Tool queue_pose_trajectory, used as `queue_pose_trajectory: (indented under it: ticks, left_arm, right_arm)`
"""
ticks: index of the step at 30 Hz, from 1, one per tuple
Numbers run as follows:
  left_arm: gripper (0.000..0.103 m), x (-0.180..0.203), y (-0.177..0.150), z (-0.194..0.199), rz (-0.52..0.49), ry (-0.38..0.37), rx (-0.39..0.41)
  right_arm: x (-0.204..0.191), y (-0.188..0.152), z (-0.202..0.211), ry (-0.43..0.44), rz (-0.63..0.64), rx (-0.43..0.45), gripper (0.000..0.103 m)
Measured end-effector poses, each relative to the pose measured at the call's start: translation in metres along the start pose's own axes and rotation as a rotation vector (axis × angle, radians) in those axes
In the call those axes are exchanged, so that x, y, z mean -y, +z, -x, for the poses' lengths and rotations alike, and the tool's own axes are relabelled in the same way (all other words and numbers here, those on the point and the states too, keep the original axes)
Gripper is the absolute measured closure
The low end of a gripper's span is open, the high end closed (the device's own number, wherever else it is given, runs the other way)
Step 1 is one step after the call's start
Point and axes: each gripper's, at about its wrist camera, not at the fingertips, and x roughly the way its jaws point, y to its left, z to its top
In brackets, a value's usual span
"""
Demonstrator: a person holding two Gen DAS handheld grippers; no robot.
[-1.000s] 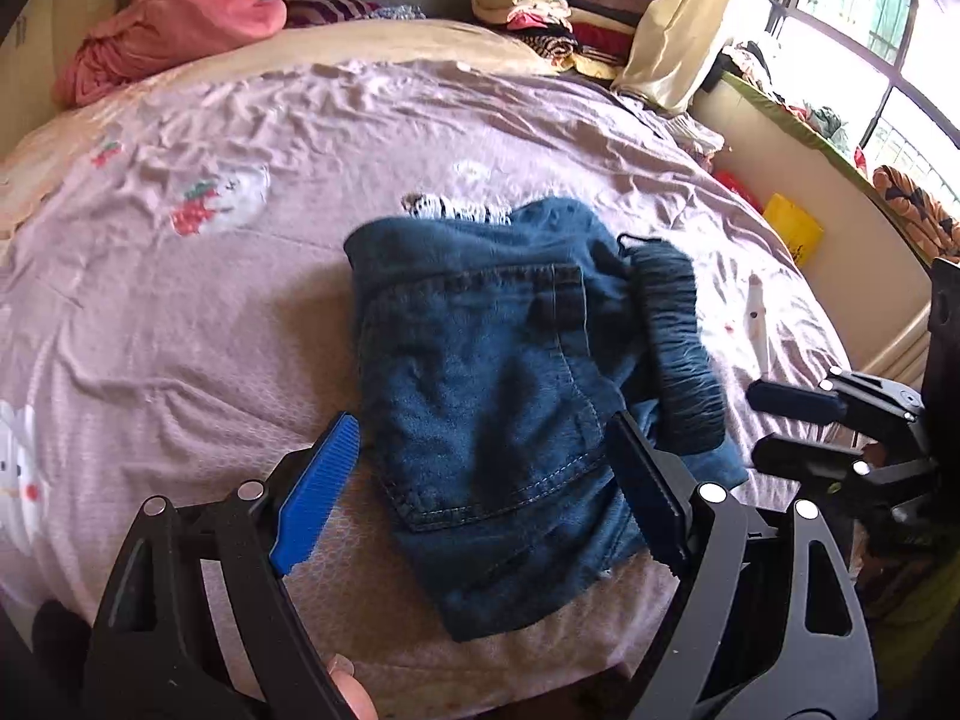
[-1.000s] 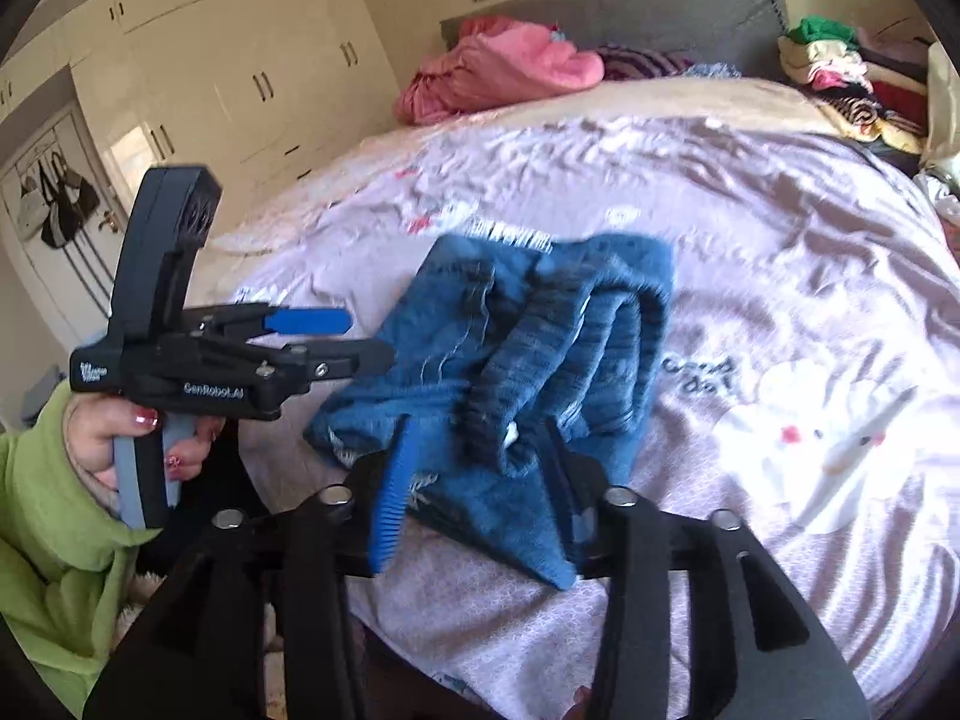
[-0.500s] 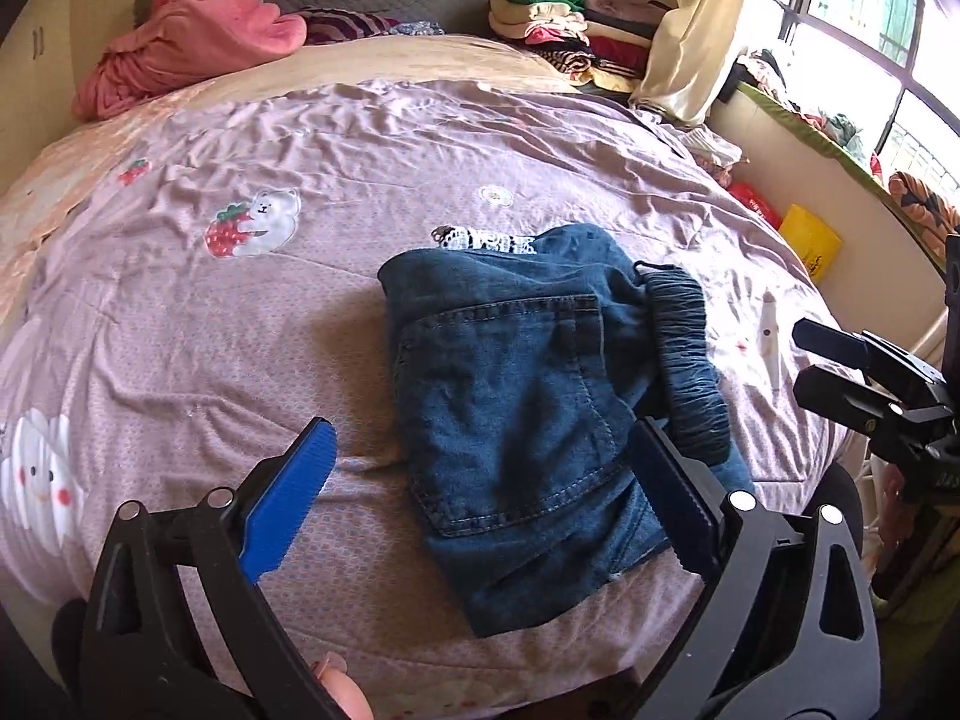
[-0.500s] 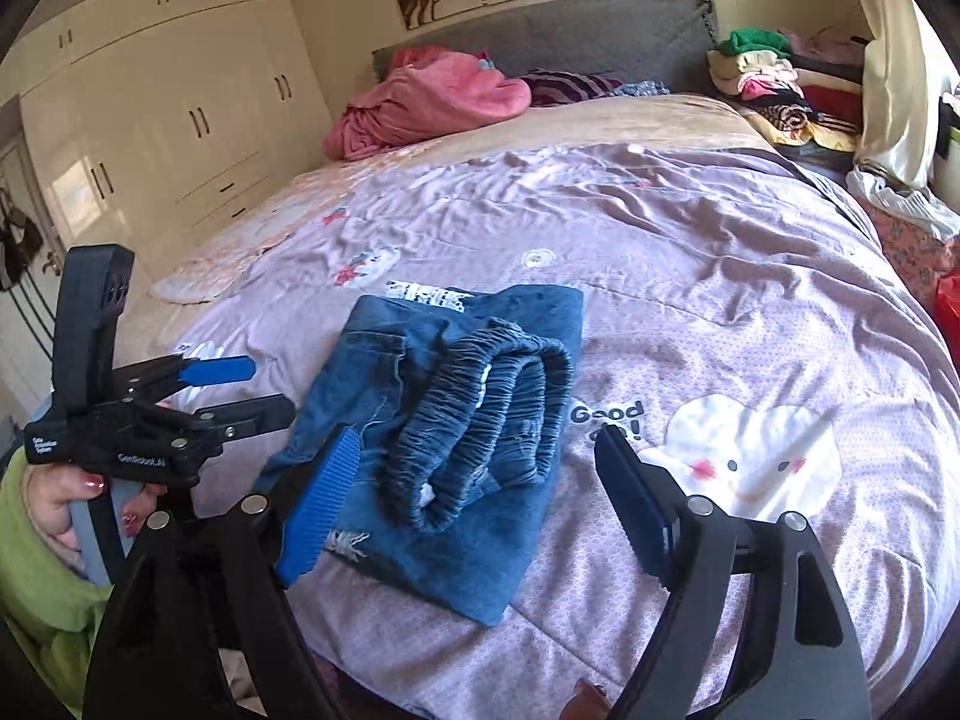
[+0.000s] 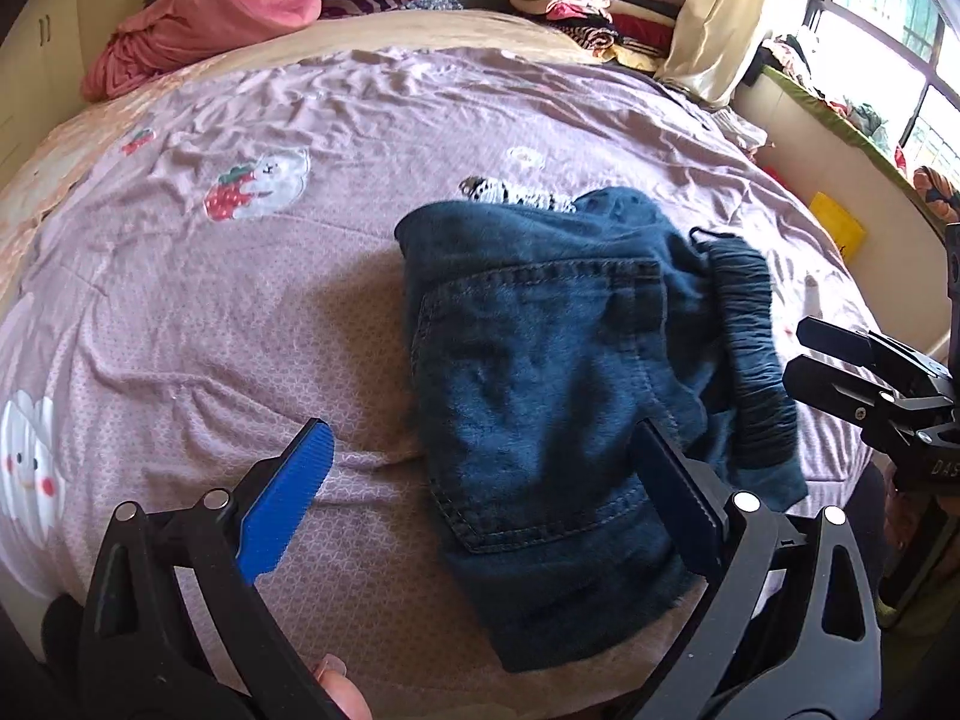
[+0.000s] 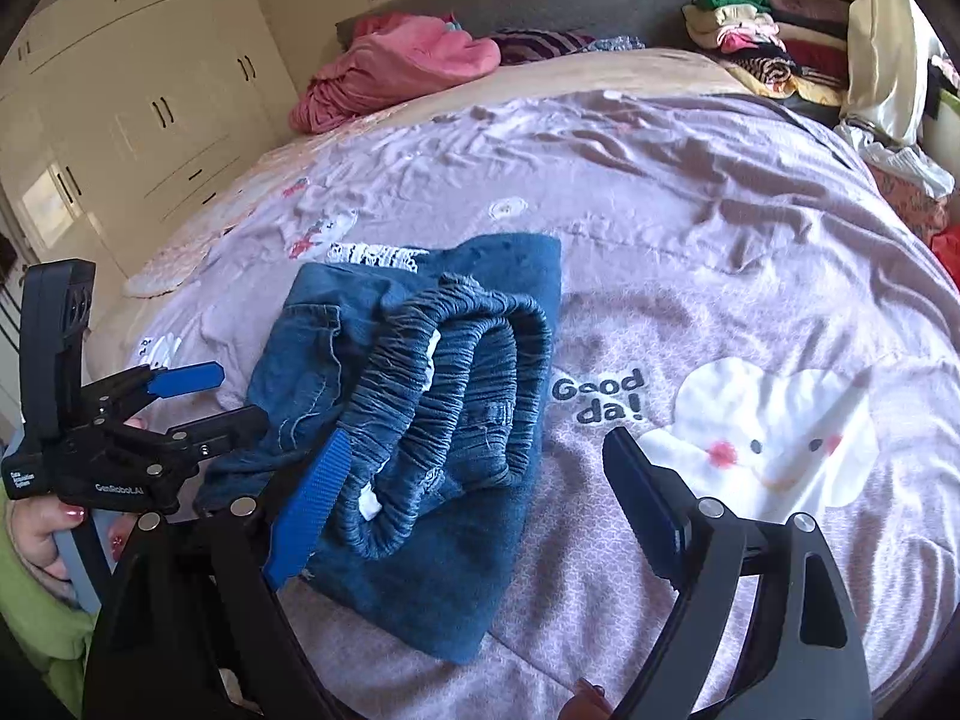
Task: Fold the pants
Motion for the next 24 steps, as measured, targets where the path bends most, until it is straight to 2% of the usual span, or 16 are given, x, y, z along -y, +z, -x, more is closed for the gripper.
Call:
queue_pose_trajectory:
  ticks: [8,18,20,24]
  left_arm:
    - [0.010,-0.002,-0.001,-0.016,0.007,-0.007,-0.020]
    - [0.010,-0.006,-0.001,-0.027,0.041,-0.053,-0.019]
    - [0.010,-0.006,-0.001,-0.028,0.045,-0.064,-0.015]
    - [0.011,-0.004,0.002,-0.031,0.050,-0.095,-0.015]
  right_arm:
    - [0.006,0.003,-0.017,0.040,-0.029,-0.016,0.018]
    - [0.016,0.004,-0.033,0.110,-0.093,-0.043,0.019]
    - [0.014,0.006,-0.034,0.125,-0.091,-0.044,0.024]
    - [0.010,0.012,-0.044,0.155,-0.082,-0.064,0.025]
